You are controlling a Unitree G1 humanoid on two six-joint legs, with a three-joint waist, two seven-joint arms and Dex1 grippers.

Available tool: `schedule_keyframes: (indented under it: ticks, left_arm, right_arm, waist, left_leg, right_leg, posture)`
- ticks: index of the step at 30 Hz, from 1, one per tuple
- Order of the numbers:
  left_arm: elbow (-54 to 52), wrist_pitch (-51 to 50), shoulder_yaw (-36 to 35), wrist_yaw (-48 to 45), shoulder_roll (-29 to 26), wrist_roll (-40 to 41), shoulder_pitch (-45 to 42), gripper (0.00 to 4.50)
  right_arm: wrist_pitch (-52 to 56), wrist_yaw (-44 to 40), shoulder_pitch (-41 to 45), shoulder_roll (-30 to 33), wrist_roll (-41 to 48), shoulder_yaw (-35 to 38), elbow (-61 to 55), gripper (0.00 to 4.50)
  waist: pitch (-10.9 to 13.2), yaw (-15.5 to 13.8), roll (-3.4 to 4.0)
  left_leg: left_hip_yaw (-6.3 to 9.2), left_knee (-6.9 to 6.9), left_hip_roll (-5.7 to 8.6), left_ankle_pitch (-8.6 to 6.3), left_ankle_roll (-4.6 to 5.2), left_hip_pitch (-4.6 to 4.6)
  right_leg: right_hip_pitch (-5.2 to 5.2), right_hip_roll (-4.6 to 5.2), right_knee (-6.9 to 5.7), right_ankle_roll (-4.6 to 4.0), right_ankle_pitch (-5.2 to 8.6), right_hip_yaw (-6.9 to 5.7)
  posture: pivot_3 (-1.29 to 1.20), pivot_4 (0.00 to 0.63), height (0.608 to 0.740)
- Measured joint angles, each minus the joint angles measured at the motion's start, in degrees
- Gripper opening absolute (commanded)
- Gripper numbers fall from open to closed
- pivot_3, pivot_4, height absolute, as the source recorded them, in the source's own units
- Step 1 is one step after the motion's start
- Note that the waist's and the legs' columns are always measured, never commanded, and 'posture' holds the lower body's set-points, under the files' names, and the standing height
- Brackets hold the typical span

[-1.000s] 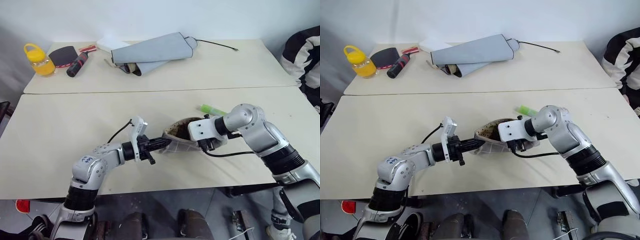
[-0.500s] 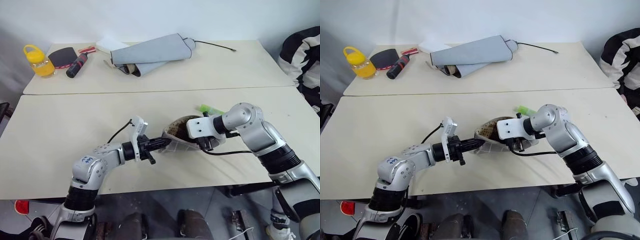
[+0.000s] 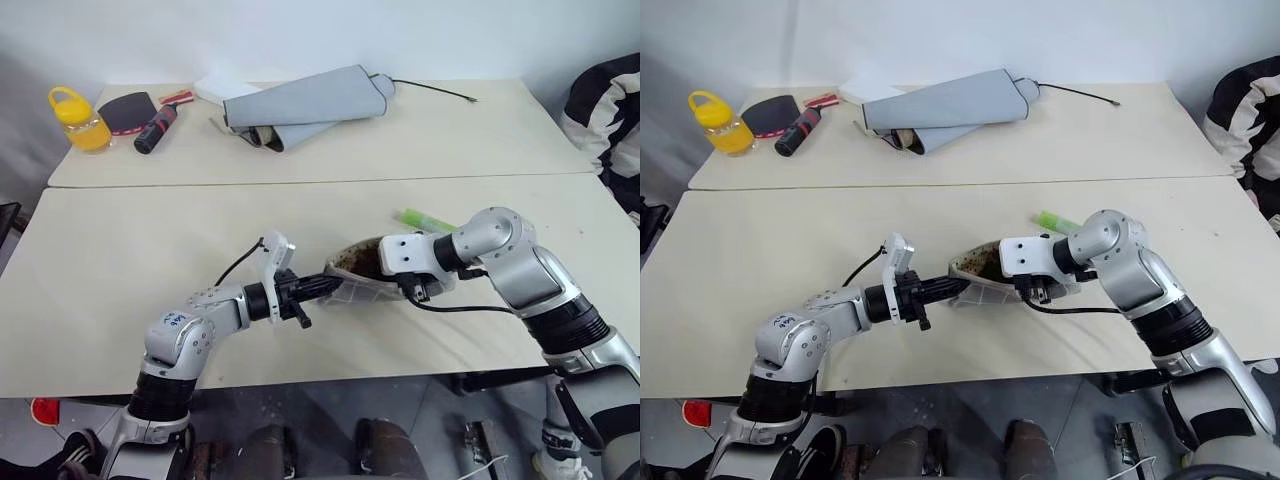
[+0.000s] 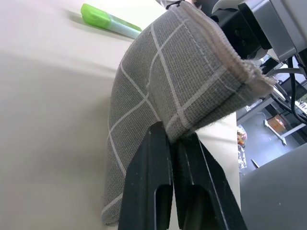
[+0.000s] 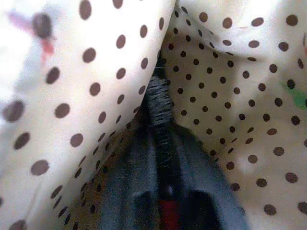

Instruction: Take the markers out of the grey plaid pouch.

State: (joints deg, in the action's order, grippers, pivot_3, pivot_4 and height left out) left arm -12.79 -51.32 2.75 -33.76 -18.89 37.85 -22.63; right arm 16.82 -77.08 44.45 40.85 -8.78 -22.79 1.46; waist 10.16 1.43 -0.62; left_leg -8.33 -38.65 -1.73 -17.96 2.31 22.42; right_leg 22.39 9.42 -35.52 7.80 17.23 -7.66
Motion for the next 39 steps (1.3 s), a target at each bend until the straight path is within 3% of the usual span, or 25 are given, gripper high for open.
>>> schedule_keyframes:
  ticks: [16,21,31,39]
  left_arm:
    - [0.0,0.0,0.4,0.3,0.1,0.0,0.0,0.0]
    - [0.0,0.0,0.4,0.3,0.1,0.0,0.0,0.0]
    - [-0.3,0.0,-0.6,0.4,-0.2,0.1,0.0,0.0]
    - [-0.3,1.5,-0.5,0.0,-0.7,-0.6,0.0,0.0]
  right_arm:
    - [-7.0,2.4,2.0,-0.6,-5.9,-4.2,5.6,1.51]
    - [-6.6,1.5,2.2,-0.8,-5.8,-4.2,5.7,0.49]
    - [1.1,1.3,-1.4,1.3,2.2,3.4,-1.2,0.49]
    - [10.1,1.4,-3.6,1.6,13.4,11.0,-9.3,0.49]
  waist:
    - [0.0,0.1,0.0]
    - [0.0,0.1,0.0]
    - [0.0,-0.2,0.0]
    - [0.0,-0.2,0.01]
  left_leg:
    - [-0.01,0.02,-0.01,0.0,0.0,-0.02]
    - [-0.01,0.0,-0.02,0.0,0.0,-0.03]
    - [0.0,0.14,0.01,0.0,0.0,0.01]
    - [-0.02,0.26,0.01,0.0,0.0,0.0]
  right_leg:
    - [-0.02,-0.02,0.02,0.0,0.0,0.01]
    - [-0.04,-0.02,0.03,0.0,0.0,0.01]
    - [0.01,-0.01,0.11,0.0,0.0,-0.01]
    - [0.02,-0.02,0.19,0.0,0.0,-0.03]
  posture:
    - [0.0,0.15,0.74]
    - [0.0,0.15,0.74]
    - [0.0,0.15,0.74]
    - [0.0,0.15,0.74]
